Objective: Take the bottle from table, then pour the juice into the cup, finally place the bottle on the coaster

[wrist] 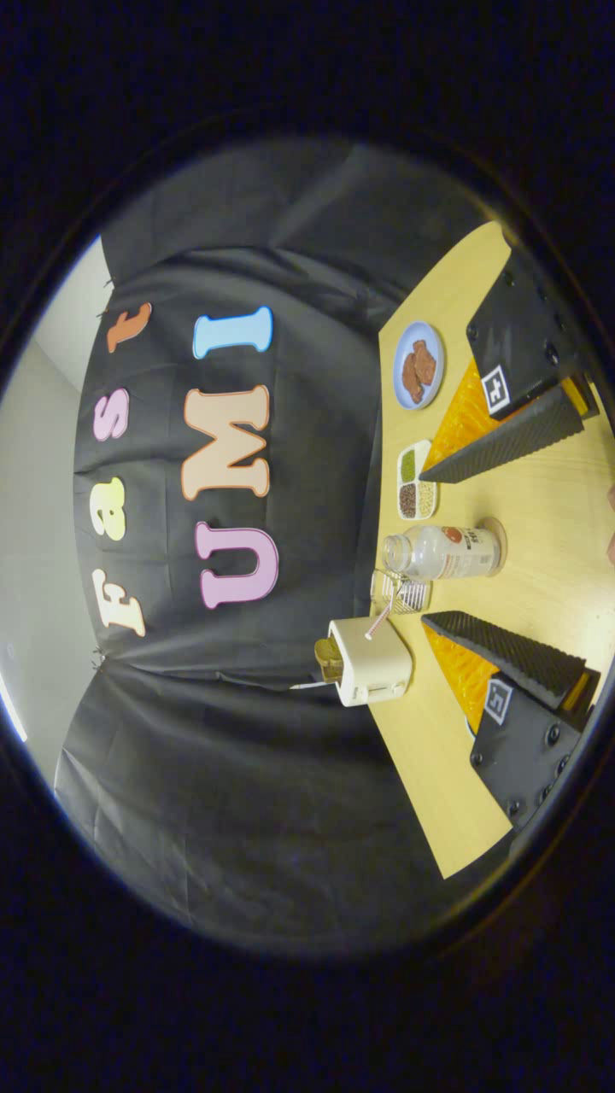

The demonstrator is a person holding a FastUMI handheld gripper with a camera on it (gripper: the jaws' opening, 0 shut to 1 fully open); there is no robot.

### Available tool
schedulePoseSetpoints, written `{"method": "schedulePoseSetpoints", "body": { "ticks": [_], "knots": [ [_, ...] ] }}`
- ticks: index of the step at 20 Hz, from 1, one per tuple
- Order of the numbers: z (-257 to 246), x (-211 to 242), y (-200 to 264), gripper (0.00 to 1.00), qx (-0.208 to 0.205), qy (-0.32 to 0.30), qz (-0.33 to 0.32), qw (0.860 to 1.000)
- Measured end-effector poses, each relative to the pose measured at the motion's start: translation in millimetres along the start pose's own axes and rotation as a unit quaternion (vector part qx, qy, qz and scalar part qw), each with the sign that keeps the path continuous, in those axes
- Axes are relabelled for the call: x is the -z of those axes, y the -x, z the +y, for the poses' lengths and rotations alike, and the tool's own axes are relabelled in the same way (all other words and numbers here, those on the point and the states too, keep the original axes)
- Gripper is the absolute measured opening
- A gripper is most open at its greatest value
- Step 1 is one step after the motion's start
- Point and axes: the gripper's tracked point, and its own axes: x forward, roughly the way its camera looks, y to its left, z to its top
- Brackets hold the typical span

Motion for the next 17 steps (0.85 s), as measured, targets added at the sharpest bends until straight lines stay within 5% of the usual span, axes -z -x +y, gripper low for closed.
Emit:
{"method": "schedulePoseSetpoints", "body": {
  "ticks": [17],
  "knots": [
    [-33.4,4.7,64.5,0.97,0.028,-0.022,-0.02,0.999]
  ]
}}
